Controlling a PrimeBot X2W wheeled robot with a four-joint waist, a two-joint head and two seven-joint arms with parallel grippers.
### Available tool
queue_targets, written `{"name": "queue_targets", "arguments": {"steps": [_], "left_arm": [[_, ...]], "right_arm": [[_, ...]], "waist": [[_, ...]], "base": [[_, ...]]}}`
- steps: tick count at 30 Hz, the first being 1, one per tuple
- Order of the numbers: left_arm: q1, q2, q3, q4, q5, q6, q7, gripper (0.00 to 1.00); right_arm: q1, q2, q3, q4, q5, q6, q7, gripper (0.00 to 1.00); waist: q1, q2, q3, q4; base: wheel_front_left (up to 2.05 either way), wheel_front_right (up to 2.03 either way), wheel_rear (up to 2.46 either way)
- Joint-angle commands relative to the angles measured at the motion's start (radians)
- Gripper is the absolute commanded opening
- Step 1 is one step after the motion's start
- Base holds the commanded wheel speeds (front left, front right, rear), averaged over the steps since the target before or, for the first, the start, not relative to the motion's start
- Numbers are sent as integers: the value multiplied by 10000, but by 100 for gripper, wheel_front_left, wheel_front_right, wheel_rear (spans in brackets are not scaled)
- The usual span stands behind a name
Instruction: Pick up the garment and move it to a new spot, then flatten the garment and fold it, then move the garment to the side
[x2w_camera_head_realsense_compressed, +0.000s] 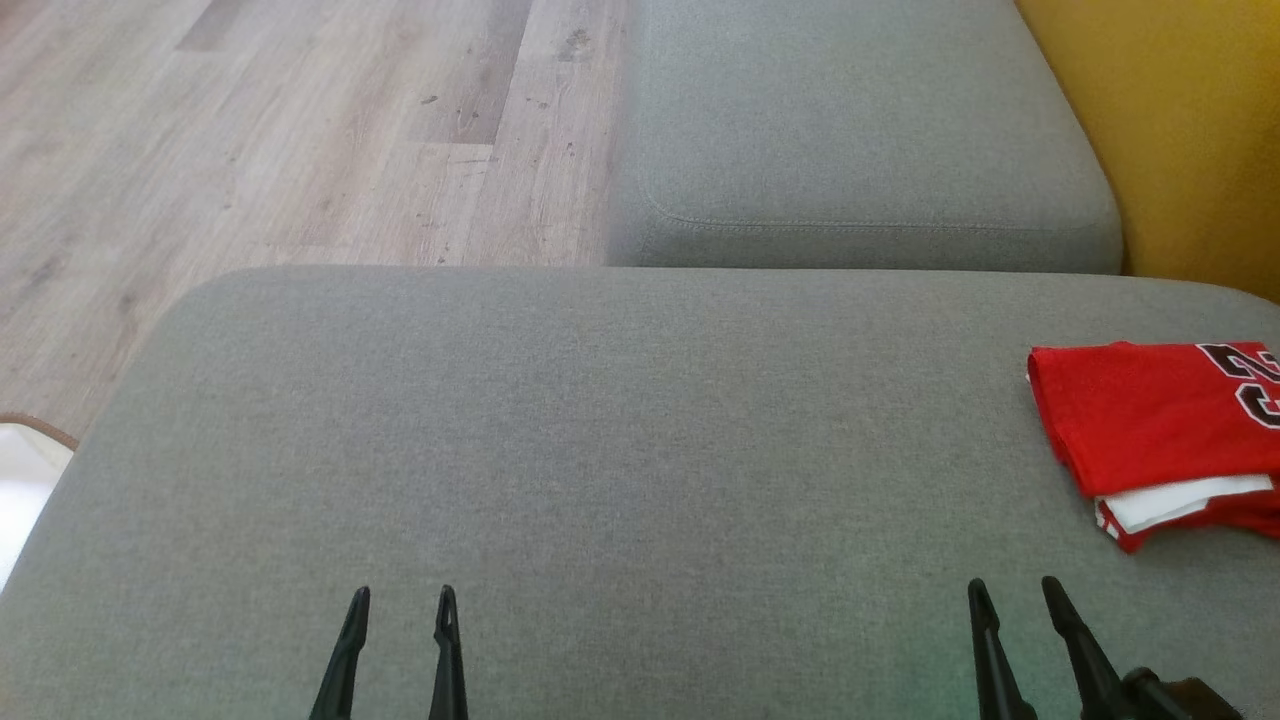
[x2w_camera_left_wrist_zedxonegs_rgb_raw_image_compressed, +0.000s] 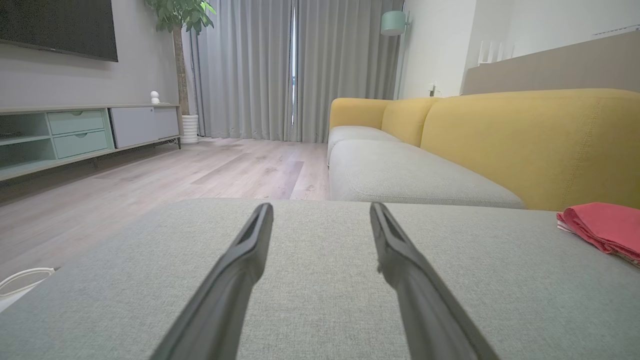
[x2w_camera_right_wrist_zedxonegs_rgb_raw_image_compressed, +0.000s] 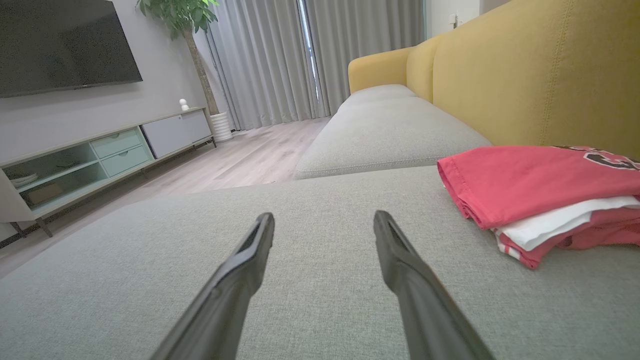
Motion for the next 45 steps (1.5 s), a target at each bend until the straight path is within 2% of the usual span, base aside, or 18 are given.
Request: {"name": "queue_targets", "arguments": {"steps": [1, 16, 17, 21, 45], "left_arm": [[-309, -70, 321, -360, 67, -19, -67, 100], [-343, -70, 233, -83, 23, -125, -67, 100], [58, 0, -10, 222, -2, -100, 0, 0], [158, -6, -13, 623, -110, -95, 6, 0], [-608, 154, 416, 952, -3056, -501, 518, 0]], "right_arm": [[-293, -80, 156, -384, -124, 37, -108, 100], [-329, -8, 7, -549, -229, 37, -108, 100], [57, 86, -169, -196, -150, 0, 0, 0], [86, 90, -132, 206, -58, 0, 16, 0], [-675, -28, -315, 383, 2650, 7, 583, 0]], "waist": [[0, -1, 6, -21], [0, -1, -37, -129], [0, -1, -40, -133], [0, -1, -30, -148], [0, -1, 259, -357]], "base": [[0, 0, 0], [0, 0, 0], [0, 0, 0], [0, 0, 0], [0, 0, 0]]}}
